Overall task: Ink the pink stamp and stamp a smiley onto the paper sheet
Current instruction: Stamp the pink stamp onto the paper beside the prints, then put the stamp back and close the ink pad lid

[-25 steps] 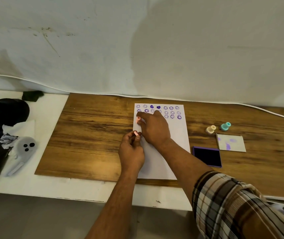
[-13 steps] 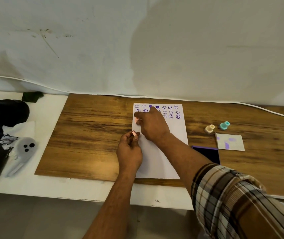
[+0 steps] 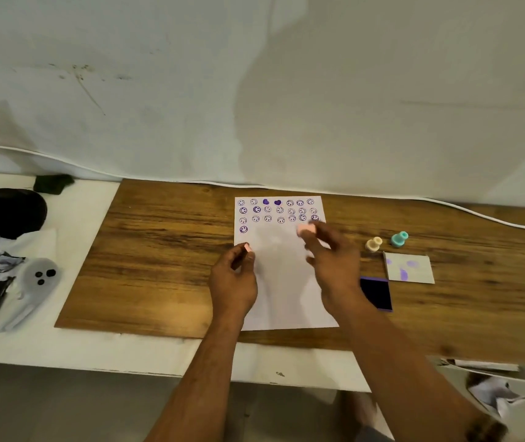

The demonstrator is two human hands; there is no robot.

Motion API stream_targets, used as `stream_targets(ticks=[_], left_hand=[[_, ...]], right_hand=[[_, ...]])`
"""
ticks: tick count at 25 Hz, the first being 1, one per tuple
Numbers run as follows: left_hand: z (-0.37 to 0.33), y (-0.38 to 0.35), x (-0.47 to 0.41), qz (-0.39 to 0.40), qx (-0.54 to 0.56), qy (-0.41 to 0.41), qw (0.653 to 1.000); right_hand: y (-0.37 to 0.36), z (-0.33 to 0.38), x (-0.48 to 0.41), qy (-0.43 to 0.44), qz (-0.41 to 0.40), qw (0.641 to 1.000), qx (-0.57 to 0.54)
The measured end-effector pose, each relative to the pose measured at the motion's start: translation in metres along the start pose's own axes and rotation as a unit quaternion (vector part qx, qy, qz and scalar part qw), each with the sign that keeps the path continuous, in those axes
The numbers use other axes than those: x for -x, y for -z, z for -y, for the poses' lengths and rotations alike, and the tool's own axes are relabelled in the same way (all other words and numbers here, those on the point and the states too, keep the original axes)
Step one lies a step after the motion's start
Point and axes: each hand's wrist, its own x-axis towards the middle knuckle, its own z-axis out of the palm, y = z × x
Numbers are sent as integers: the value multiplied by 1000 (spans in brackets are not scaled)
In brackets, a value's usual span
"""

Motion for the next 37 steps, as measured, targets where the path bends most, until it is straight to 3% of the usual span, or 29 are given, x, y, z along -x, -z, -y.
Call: stream_targets(ticks=[5, 11, 20, 37], left_hand=[[-6, -10, 14, 136, 42, 20, 990], [-11, -18, 28, 216, 0, -16, 976], [-11, -26, 29, 230, -22, -28, 973], [-9, -26, 28, 239, -48, -37, 969]], right_hand=[[64, -11, 51, -41, -25, 997, 59], [67, -12, 41, 11, 35, 995, 95], [69, -18, 28, 41, 81, 989, 120], [77, -19, 22, 9, 115, 985, 126]])
